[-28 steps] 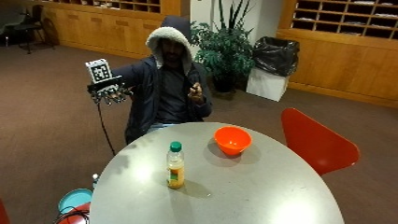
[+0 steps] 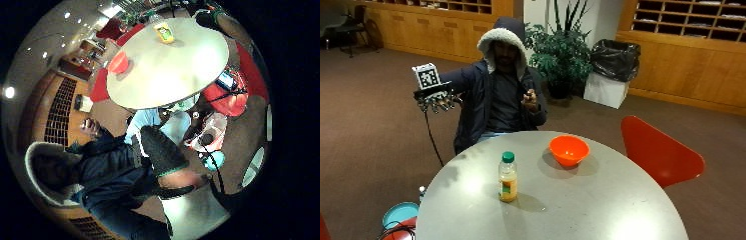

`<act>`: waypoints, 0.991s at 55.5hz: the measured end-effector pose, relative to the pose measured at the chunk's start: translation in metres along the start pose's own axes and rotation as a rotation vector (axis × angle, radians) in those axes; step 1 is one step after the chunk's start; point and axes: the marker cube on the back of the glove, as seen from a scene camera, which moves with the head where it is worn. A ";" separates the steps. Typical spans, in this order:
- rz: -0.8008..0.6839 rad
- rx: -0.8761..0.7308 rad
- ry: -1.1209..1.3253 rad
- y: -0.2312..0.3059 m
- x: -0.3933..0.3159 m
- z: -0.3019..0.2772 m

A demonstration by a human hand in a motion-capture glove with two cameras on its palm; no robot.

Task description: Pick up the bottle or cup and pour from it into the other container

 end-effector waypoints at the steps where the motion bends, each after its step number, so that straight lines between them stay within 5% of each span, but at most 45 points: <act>1: 0.002 0.034 0.000 -0.004 -0.001 0.002; 5: -0.054 0.067 -0.002 -0.011 0.000 0.004; 11: -0.221 -0.285 0.005 0.019 0.007 -0.013; 16: -0.156 -0.191 0.008 0.010 0.002 -0.007; 21: -0.172 -0.296 0.002 0.011 -0.002 -0.010; 25: -0.103 -0.146 -0.014 -0.010 -0.012 0.003; 32: -0.192 -0.361 -0.009 -0.011 -0.019 0.007; 46: -0.157 -0.217 -0.111 -0.089 -0.063 0.082; 51: -0.187 -0.331 -0.170 -0.103 -0.072 0.103; 55: -0.135 -0.211 -0.224 -0.131 -0.083 0.129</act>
